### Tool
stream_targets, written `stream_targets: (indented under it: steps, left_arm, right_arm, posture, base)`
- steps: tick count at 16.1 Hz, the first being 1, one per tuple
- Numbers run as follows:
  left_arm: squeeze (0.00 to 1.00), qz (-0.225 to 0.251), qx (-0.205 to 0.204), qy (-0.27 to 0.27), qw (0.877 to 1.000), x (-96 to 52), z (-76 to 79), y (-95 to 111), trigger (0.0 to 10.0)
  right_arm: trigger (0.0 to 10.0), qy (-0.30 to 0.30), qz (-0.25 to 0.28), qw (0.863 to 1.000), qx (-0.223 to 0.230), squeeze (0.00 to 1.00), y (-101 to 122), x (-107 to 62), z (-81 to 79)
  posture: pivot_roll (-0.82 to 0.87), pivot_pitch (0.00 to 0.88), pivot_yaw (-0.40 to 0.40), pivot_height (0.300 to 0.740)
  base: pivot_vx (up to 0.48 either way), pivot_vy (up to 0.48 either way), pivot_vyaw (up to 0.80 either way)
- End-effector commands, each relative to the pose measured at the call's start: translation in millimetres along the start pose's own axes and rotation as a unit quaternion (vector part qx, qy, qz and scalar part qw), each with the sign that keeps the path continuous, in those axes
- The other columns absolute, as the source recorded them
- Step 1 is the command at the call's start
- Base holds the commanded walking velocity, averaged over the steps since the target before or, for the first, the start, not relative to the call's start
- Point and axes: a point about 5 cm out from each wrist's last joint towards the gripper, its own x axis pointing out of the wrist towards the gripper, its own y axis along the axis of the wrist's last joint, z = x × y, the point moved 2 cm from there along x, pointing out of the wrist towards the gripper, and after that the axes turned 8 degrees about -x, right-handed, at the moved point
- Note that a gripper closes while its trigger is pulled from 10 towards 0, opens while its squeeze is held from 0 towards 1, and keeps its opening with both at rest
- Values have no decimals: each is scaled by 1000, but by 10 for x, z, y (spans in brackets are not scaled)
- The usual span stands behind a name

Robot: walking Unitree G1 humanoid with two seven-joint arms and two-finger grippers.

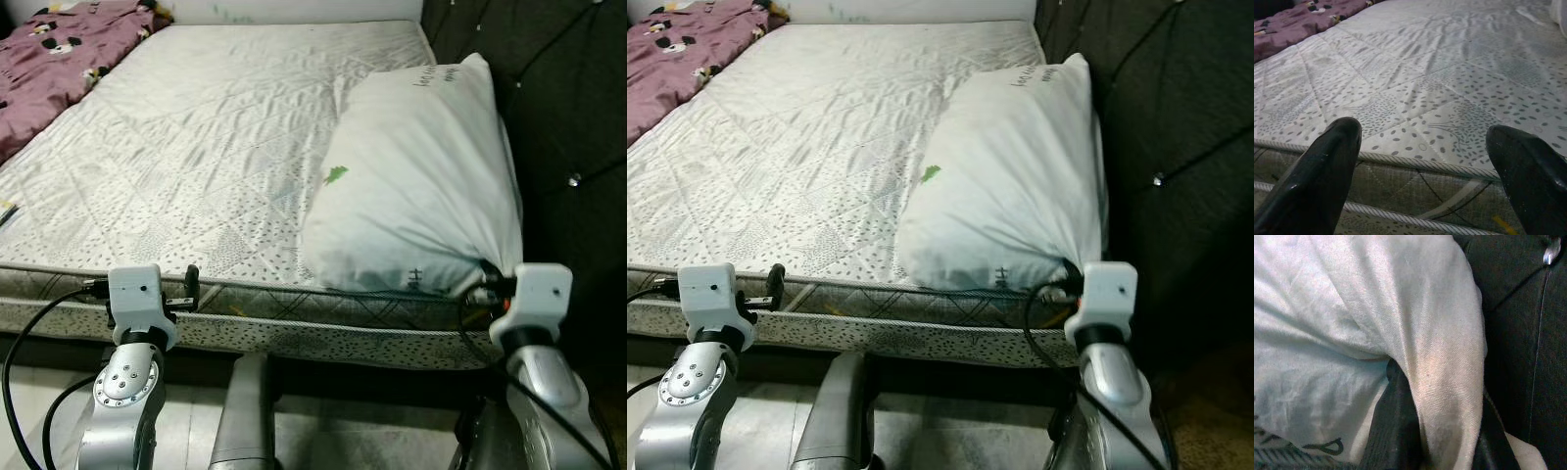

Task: Clean up the room

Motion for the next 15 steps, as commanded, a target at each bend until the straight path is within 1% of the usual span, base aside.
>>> stream_targets:
  steps: [1, 3, 5, 6, 7, 8, 9, 11, 13, 14, 15]
  left_arm:
    - [0, 5, 7, 4, 1000, 5, -17, 27, 10000]
    - [0, 13, 10, 21, 1000, 38, -113, 67, 10000]
    - [0, 19, 14, 27, 999, 65, -161, 104, 10000]
    - [0, 19, 8, 30, 999, 71, -172, 117, 10000]
    - [0, 19, 2, 35, 999, 78, -183, 122, 10000]
    - [0, 21, 7, 36, 999, 87, -202, 134, 10000]
    - [0, 26, 15, 38, 999, 99, -229, 152, 10000]
    - [0, 30, 18, 41, 999, 127, -247, 172, 10000]
    - [0, 33, 18, 40, 998, 141, -243, 192, 10000]
    - [0, 34, 19, 39, 998, 144, -241, 198, 10000]
    - [0, 34, 19, 37, 999, 140, -232, 193, 10000]
  right_arm:
    - [0, 0, 2, 1000, -9, 0, 42, 138, 37]
    - [0, -21, 13, 1000, -18, 0, 178, 451, 228]
    - [0, -28, 26, 999, -32, 0, 319, 692, 452]
    - [0, -39, 25, 998, -39, 0, 382, 795, 605]
    - [0, -55, 23, 998, -34, 0, 423, 855, 727]
    - [0, -60, 20, 997, -32, 0, 459, 922, 812]
    - [0, -52, 13, 998, -37, 0, 482, 996, 872]
    - [0, -46, -6, 998, -41, 0, 461, 1078, 963]
    - [0, -69, -2, 997, -27, 0, 508, 1101, 1081]
    - [0, -72, -3, 997, -20, 0, 493, 1097, 1089]
    - [0, -57, -3, 998, -23, 0, 421, 1071, 1013]
  posture:
    - [31, 16, 68, 467]
    - [40, 8, 64, 467]
    - [56, 2, 61, 467]
    - [57, 1, 62, 467]
    - [57, 0, 63, 467]
    - [58, 0, 62, 467]
    - [59, 0, 63, 467]
    - [63, 0, 64, 467]
    - [66, 0, 66, 467]
    - [65, 0, 66, 467]
    - [62, 0, 65, 467]
  base:
    - [0, 0, 0]
    - [0, 0, 0]
    - [0, 0, 0]
    - [0, 0, 0]
    - [0, 0, 0]
    - [0, 0, 0]
    - [0, 0, 0]
    - [0, 0, 0]
    - [0, 0, 0]
    - [0, 0, 0]
    - [0, 0, 0]
